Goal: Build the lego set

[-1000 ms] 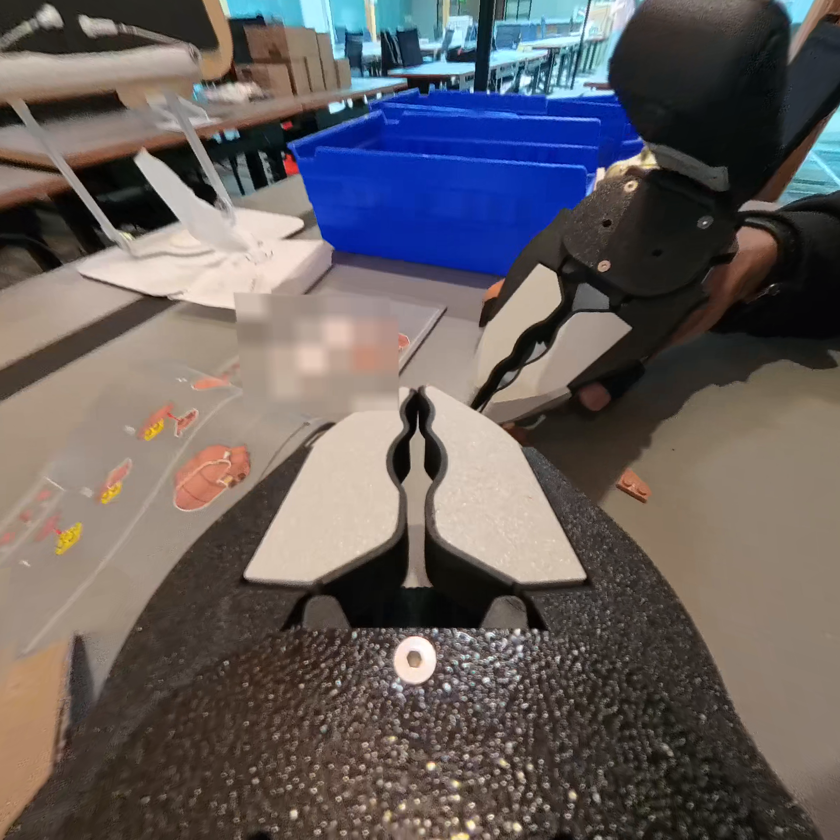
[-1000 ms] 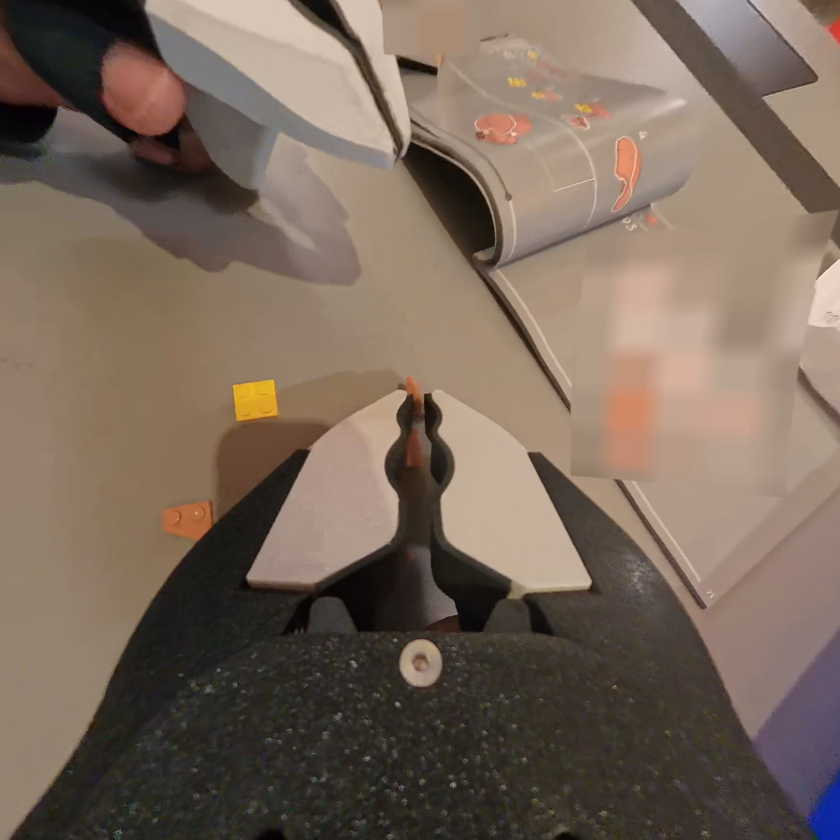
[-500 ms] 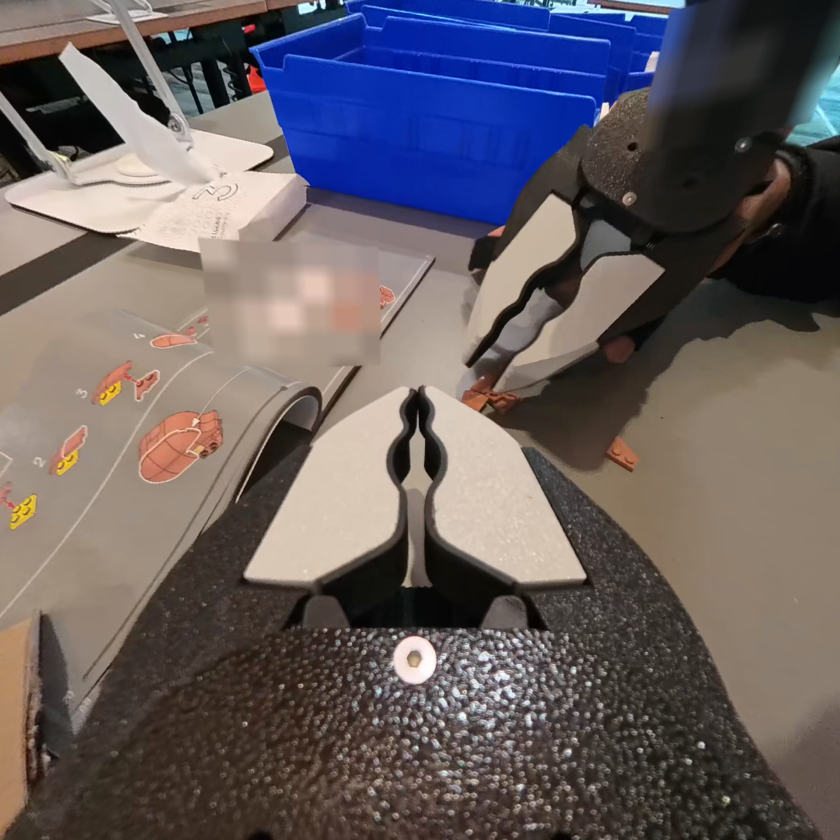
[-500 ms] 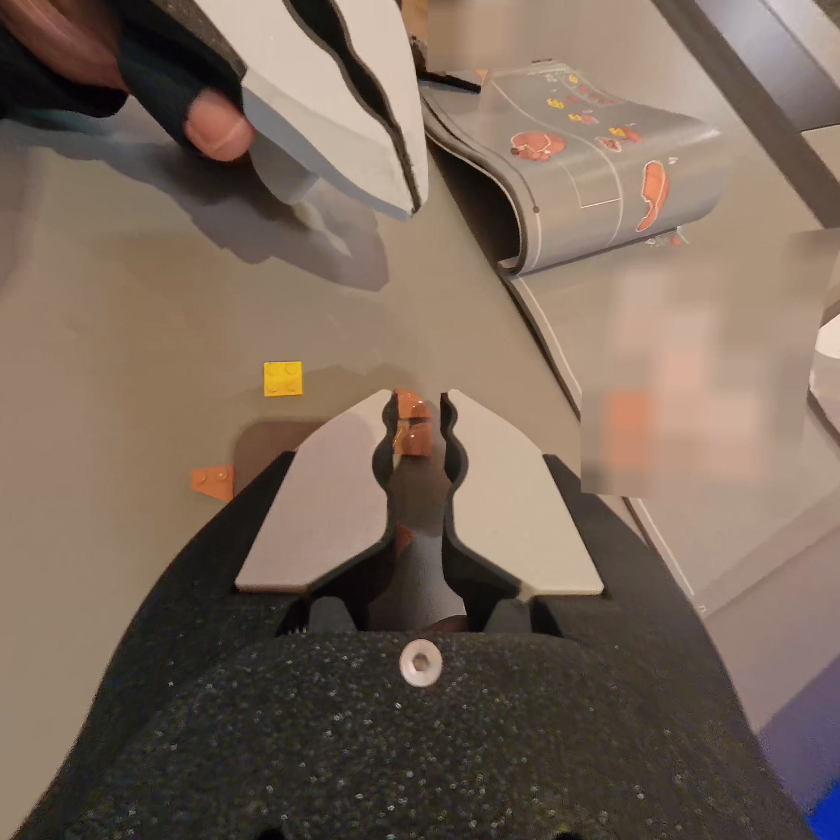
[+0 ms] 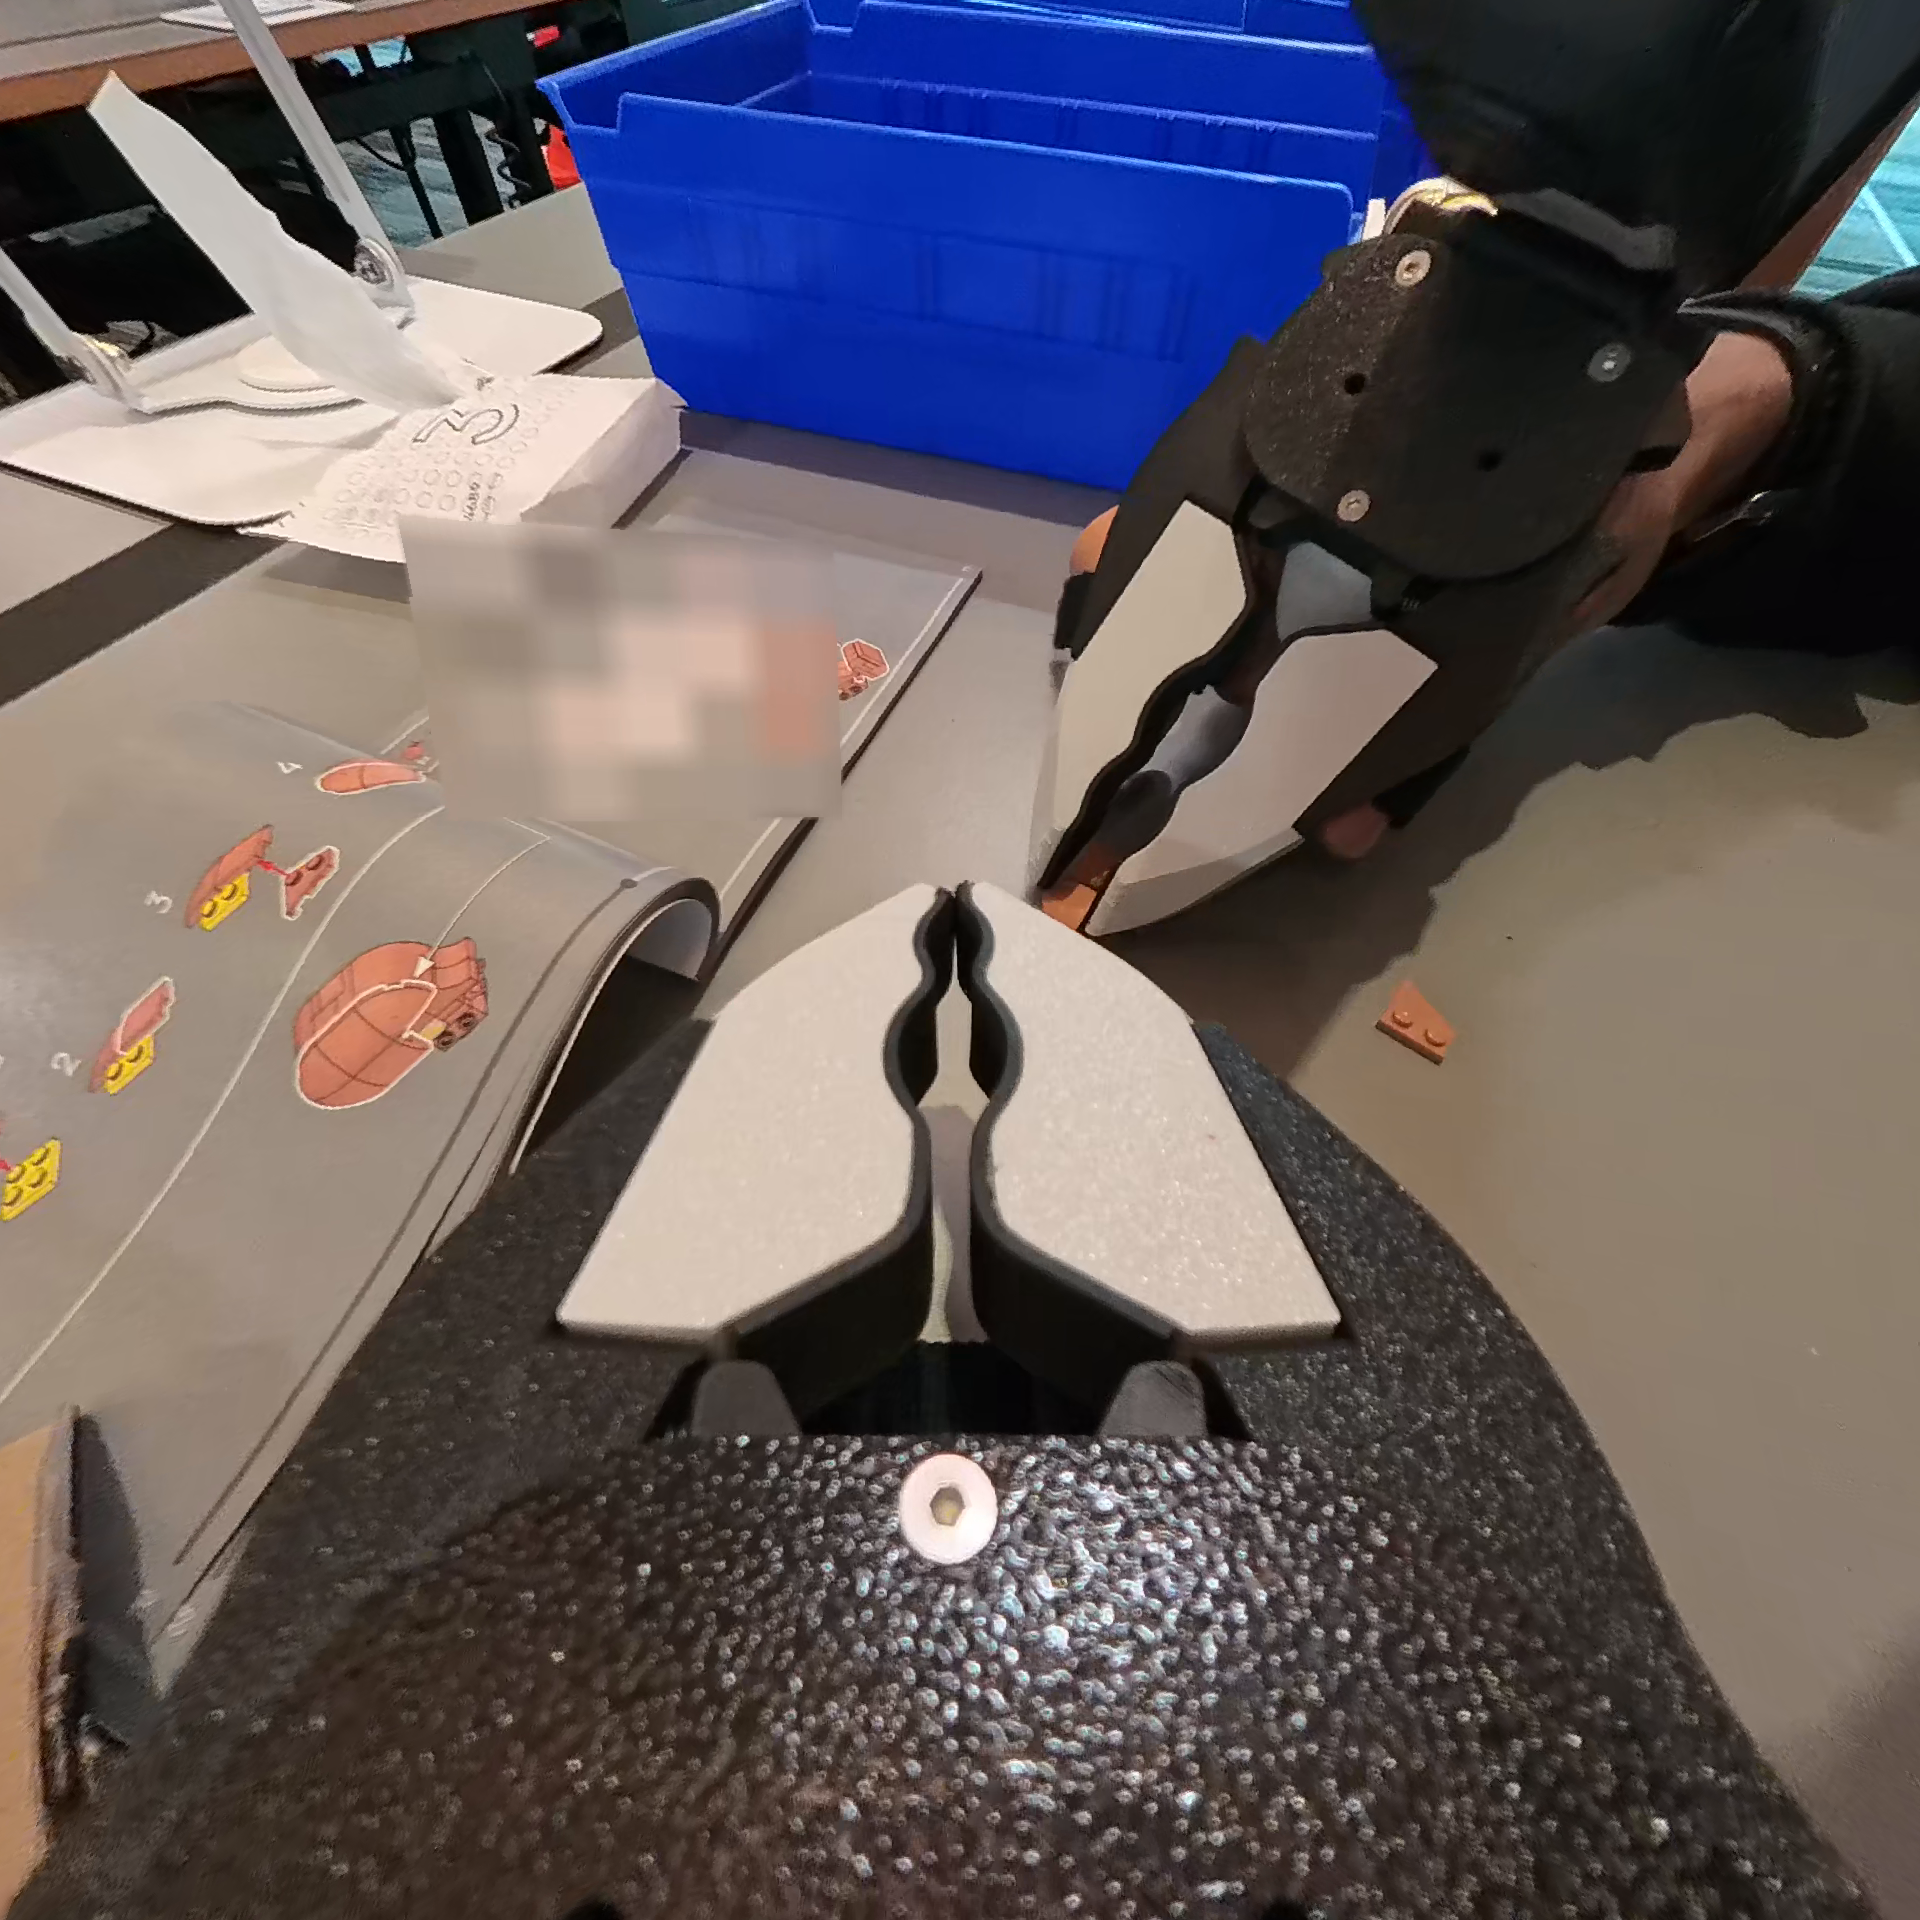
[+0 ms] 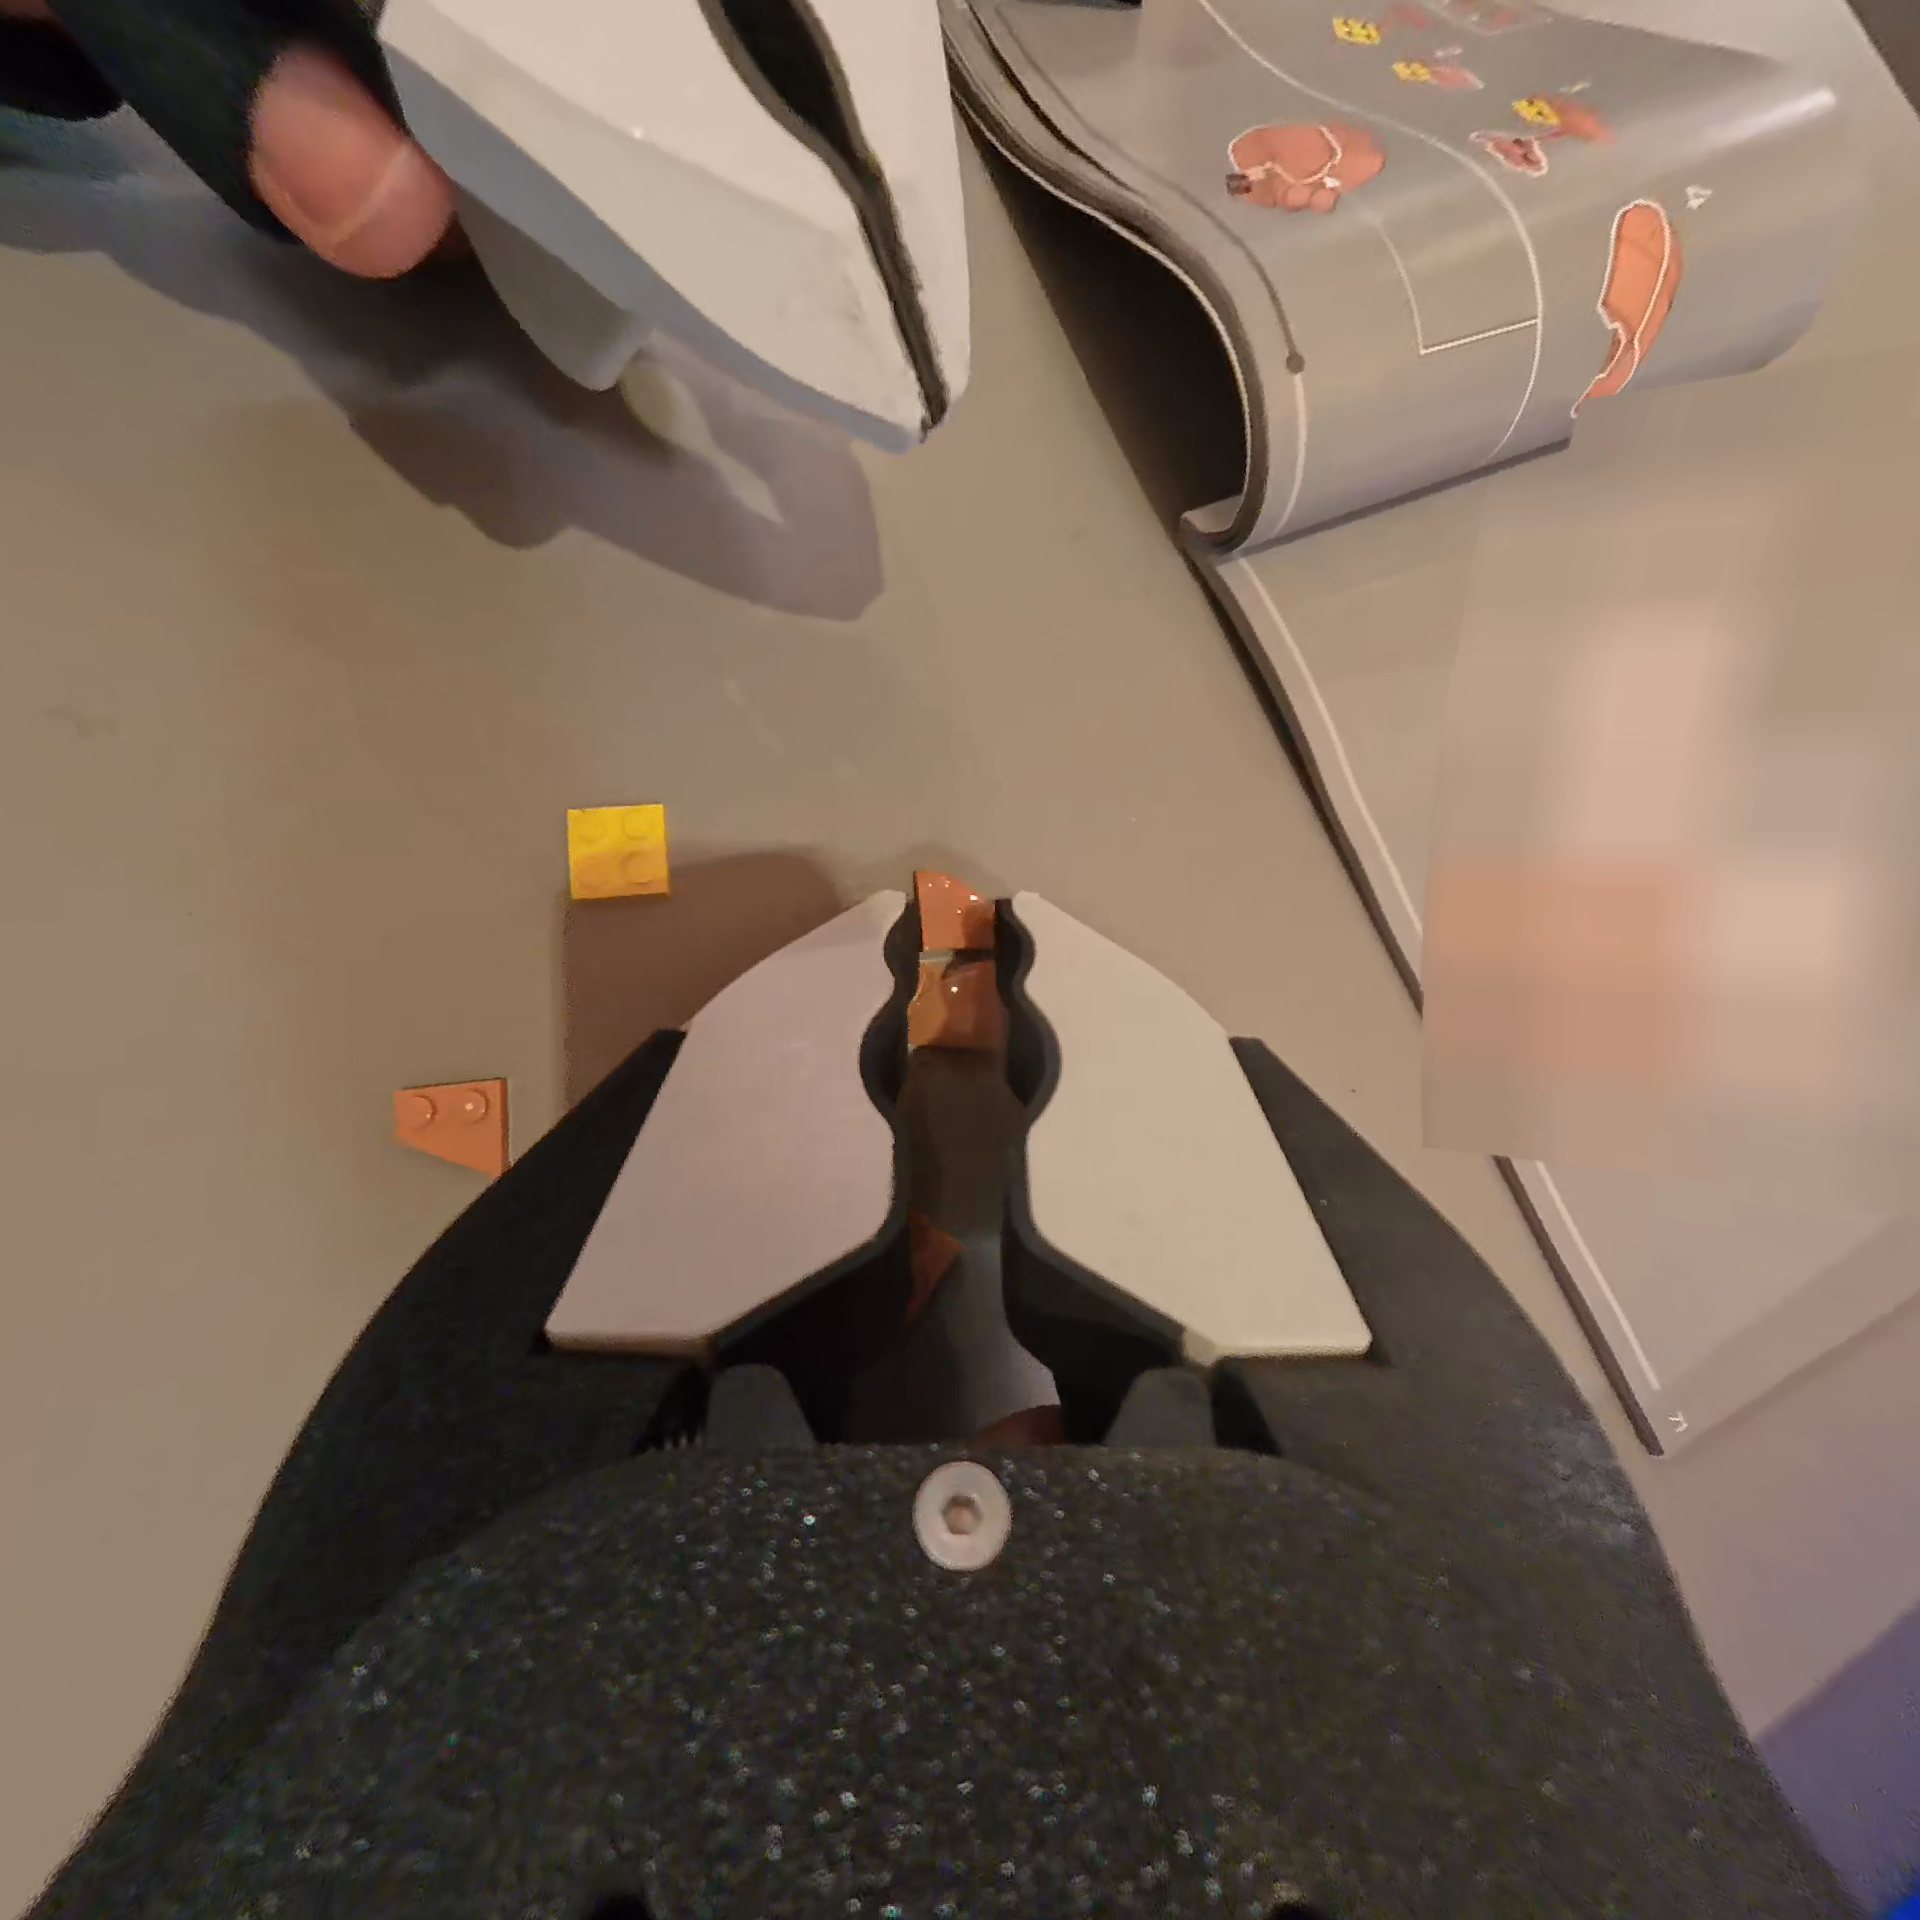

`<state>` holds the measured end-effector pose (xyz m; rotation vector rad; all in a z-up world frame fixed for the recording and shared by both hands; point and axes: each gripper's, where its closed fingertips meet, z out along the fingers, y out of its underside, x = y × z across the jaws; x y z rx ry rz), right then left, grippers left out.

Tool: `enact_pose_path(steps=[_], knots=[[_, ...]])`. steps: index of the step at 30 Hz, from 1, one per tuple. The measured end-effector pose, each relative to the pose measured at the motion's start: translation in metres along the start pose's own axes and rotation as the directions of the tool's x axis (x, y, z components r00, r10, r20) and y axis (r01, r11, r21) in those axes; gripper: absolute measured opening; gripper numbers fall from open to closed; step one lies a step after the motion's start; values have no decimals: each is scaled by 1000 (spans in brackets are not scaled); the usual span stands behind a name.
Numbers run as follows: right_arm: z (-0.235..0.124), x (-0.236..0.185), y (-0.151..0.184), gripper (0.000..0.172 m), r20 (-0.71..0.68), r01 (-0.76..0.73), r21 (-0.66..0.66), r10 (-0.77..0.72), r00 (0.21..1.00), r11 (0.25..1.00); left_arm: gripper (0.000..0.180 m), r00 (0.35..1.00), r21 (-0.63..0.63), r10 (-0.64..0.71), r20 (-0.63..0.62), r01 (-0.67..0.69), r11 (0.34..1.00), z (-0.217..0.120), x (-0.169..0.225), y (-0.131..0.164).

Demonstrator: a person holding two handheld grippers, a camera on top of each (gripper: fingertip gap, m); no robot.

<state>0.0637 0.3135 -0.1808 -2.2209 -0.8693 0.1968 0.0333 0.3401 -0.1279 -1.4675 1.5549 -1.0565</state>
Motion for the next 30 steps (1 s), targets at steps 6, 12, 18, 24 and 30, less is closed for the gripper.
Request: enact_pose_path(steps=[6, 12, 18, 24, 30], knots=[[-2, 2, -5, 6, -32, 56, 39, -54, 998, 998, 0, 999, -27, -31, -31, 30, 999, 1, 4, 4], [-4, 4, -8, 3, -54, 71, 65, -68, 996, 995, 0, 996, -41, -74, -40, 72, 997, 1, 3, 6], [-10, 7, -20, 2, -94, 108, 151, -95, 991, 983, 0, 991, -55, -112, -69, 108, 993, 1, 7, 8], [-30, -6, -54, 2, -185, 298, 407, -242, 953, 863, 0, 836, -26, -486, -255, 496, 868, -2, 13, -2], [-46, -23, -73, 2, -363, 534, 466, -398, 842, 705, 2, 583, -49, -682, -442, 743, 667, -10, 18, -16]])
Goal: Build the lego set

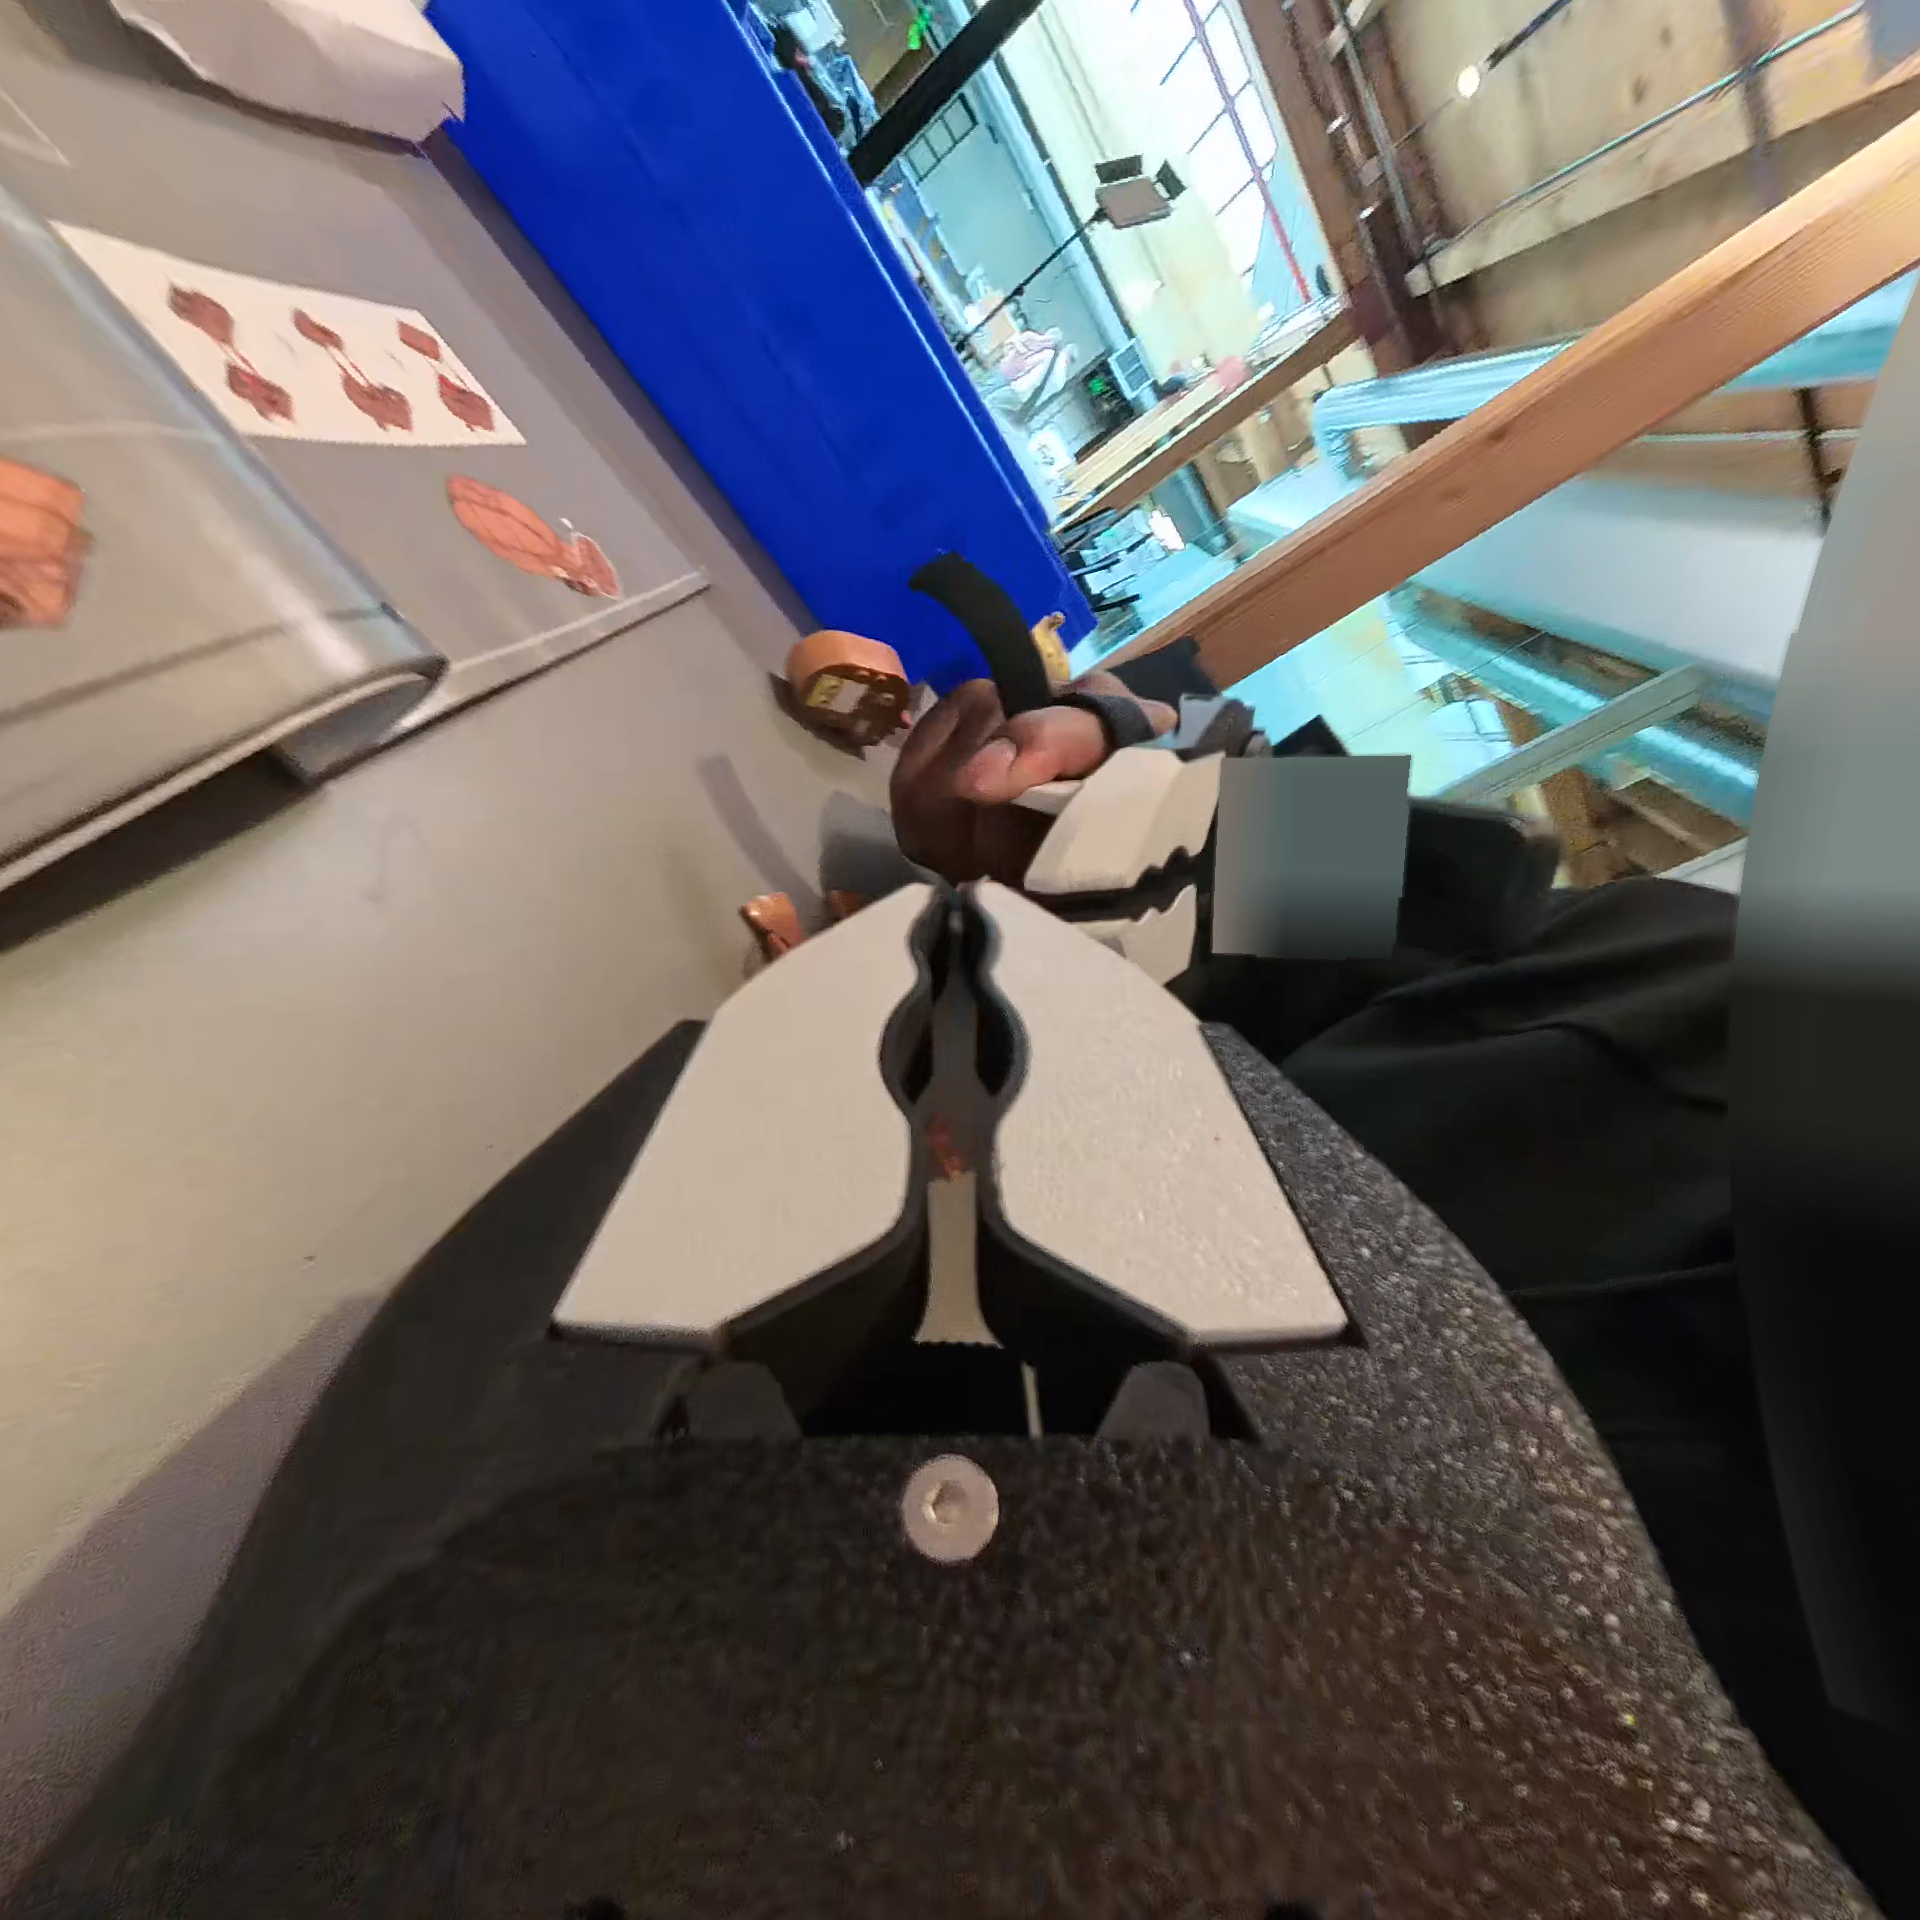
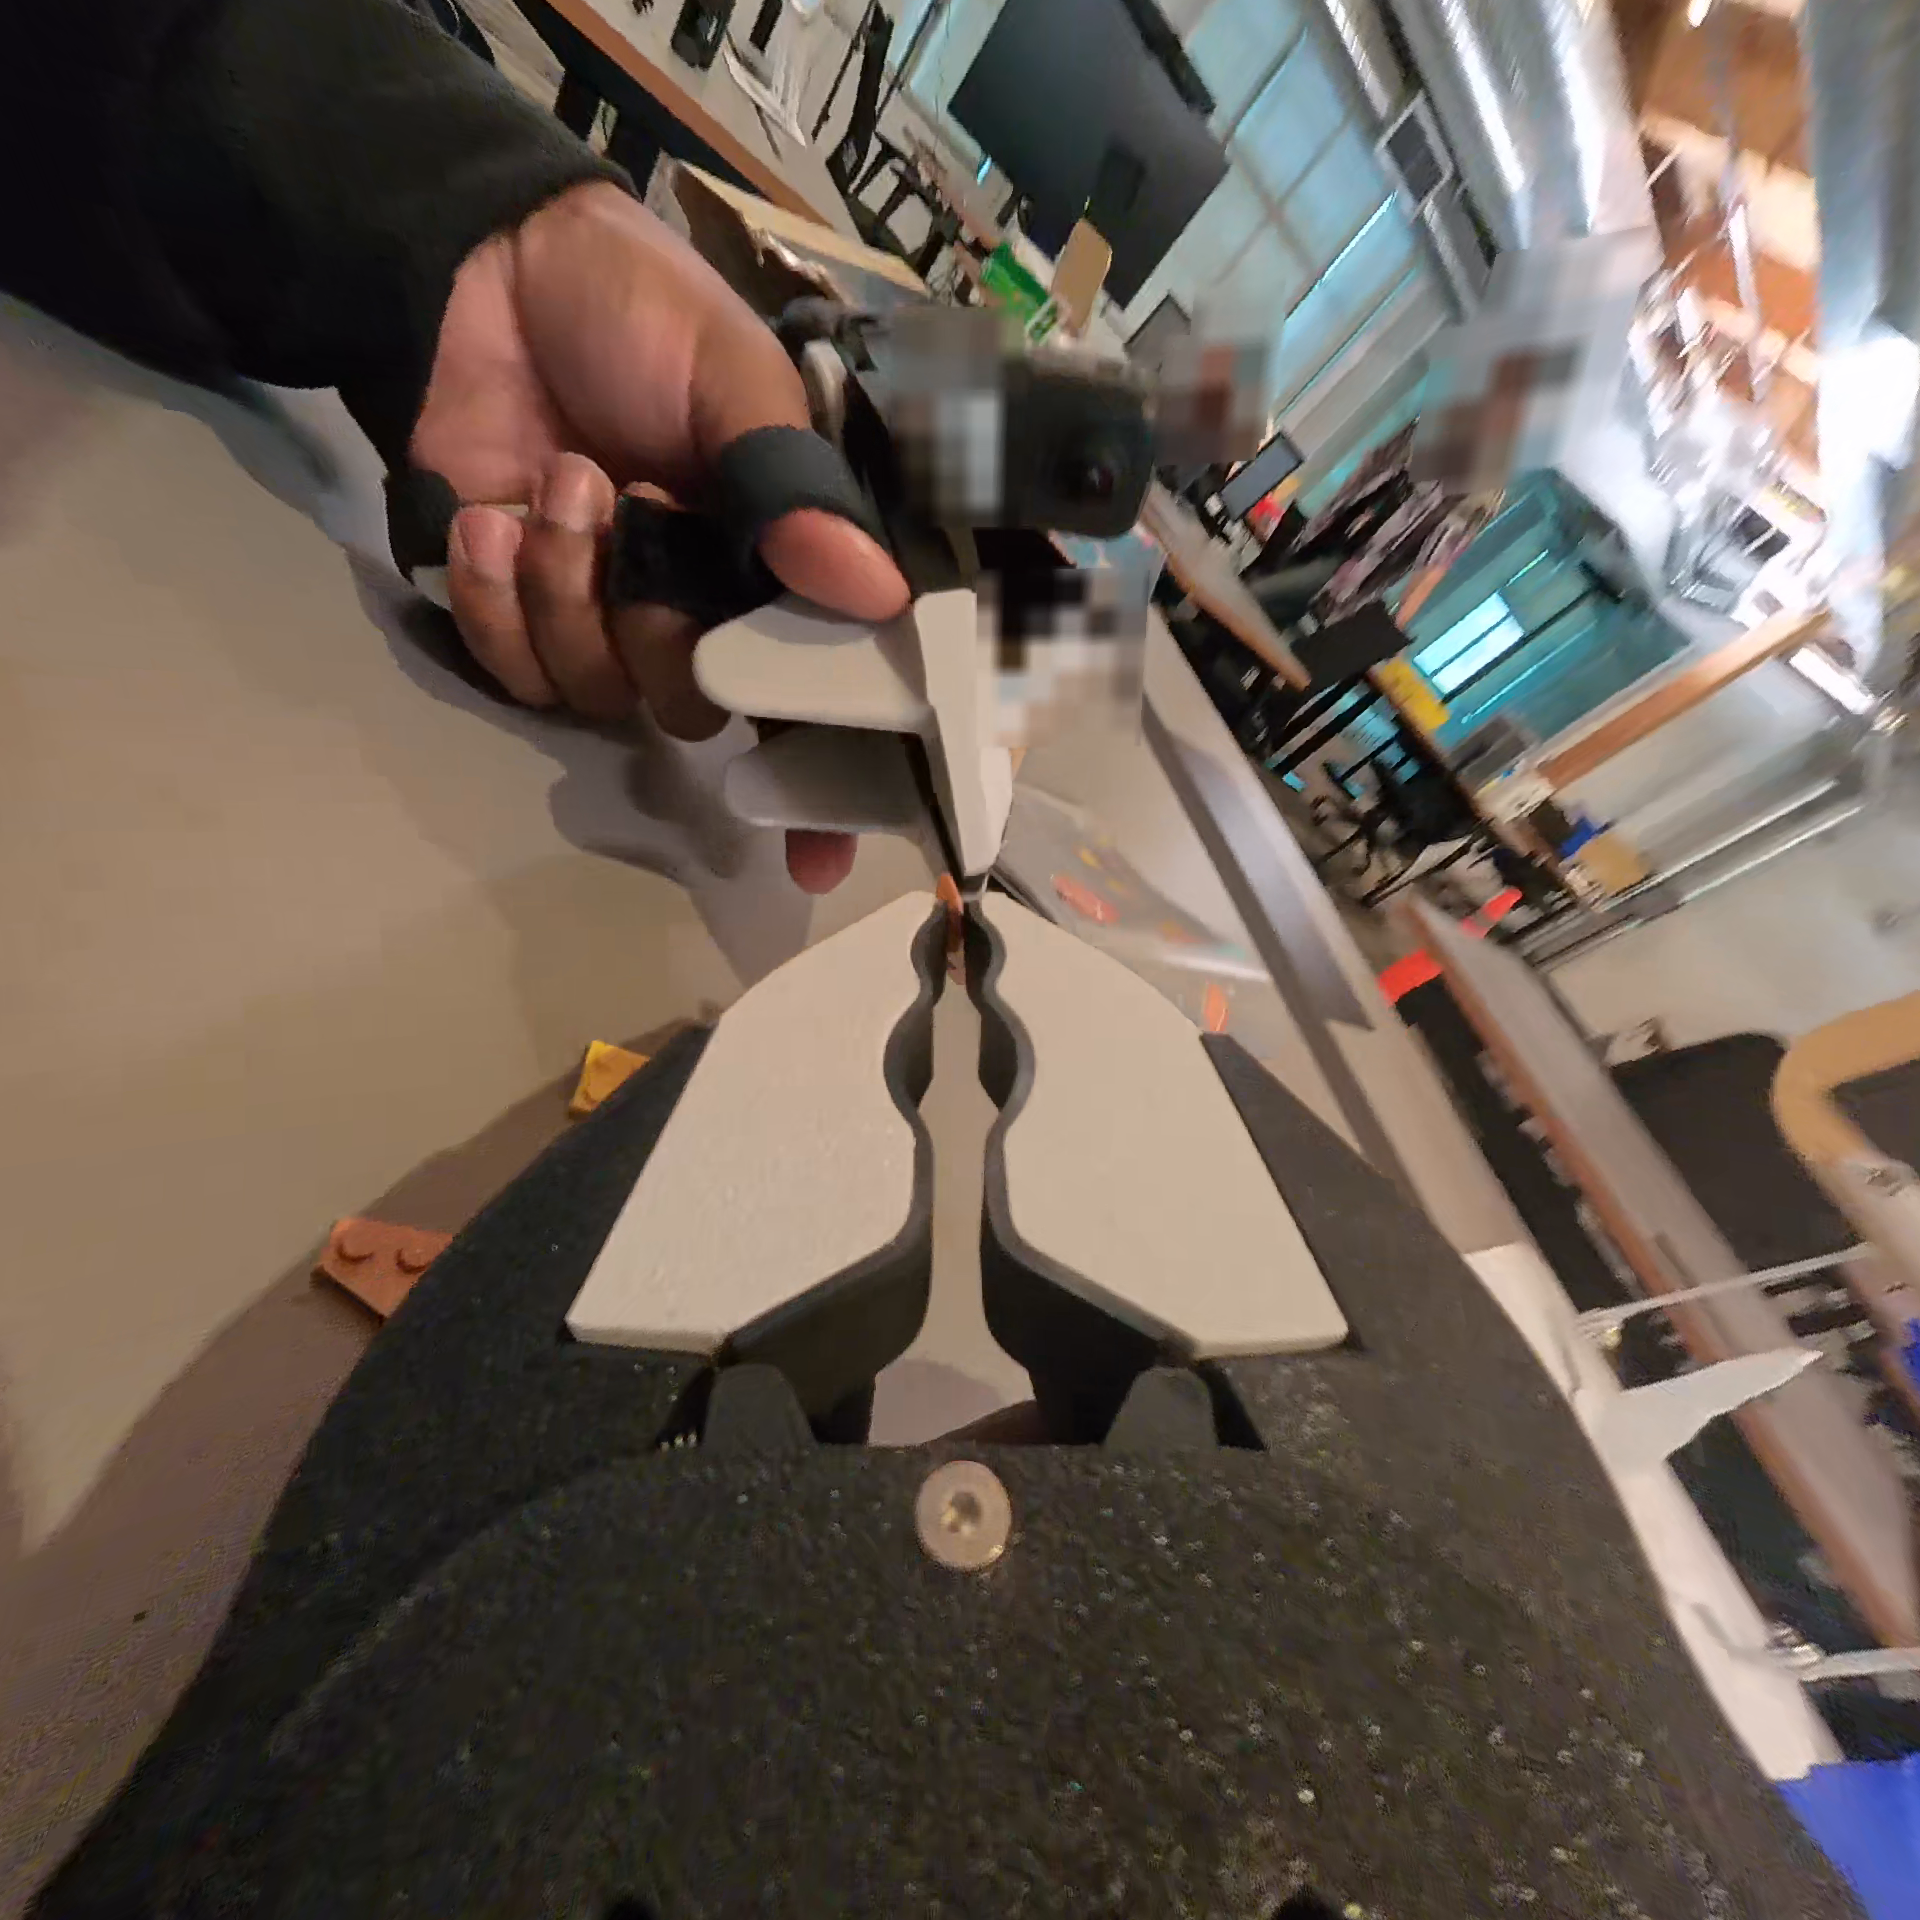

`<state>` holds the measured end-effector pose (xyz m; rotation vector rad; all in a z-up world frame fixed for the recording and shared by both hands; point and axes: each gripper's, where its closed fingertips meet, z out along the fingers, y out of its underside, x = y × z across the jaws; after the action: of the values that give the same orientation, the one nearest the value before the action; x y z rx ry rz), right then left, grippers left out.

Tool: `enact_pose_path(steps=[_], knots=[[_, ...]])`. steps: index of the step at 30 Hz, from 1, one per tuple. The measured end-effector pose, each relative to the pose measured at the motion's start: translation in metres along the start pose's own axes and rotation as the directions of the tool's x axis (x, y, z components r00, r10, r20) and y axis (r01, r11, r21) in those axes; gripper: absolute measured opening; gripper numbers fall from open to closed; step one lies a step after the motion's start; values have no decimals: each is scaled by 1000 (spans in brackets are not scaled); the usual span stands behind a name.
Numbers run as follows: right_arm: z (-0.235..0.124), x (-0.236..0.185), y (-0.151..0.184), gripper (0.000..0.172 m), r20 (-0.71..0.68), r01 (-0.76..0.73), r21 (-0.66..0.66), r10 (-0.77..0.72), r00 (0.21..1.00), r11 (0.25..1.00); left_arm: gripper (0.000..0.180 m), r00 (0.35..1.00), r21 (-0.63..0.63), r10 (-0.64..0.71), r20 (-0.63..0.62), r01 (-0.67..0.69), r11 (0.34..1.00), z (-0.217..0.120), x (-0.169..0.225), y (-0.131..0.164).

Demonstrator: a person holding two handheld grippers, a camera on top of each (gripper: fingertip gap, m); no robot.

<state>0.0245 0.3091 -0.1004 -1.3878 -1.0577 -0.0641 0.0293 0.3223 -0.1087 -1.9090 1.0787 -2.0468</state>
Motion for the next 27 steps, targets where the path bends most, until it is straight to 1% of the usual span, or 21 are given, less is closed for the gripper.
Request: enact_pose_path(steps=[2, 5, 7, 13, 16, 21, 27], knots=[[-1, 0, -4, 2, -22, 50, 18, -50, 999, 999, 15, 999, -10, -50, -18, 50, 999, 3, 1, 4], [-1, -1, -6, 2, -30, 81, 30, -81, 996, 996, 21, 995, -11, -87, -54, 87, 996, 7, 6, 6], [-2, -2, -7, 2, -38, 105, 37, -104, 994, 994, 22, 991, -11, -115, -72, 115, 993, 9, 8, 7], [-4, -5, -11, 2, -79, 223, 46, -219, 973, 974, 22, 983, -23, -150, -103, 148, 989, 11, 12, 10], [-5, -5, -12, 2, -98, 279, 46, -274, 957, 959, 18, 978, -27, -166, -122, 164, 986, 11, 14, 11], [-5, -7, -10, 2, -117, 343, 36, -337, 934, 938, 10, 971, -24, -191, -147, 189, 982, 13, 17, 11], [-7, -7, -10, 1, -142, 401, 19, -395, 908, 916, 11, 968, -19, -196, -155, 196, 980, 13, 18, 11]])
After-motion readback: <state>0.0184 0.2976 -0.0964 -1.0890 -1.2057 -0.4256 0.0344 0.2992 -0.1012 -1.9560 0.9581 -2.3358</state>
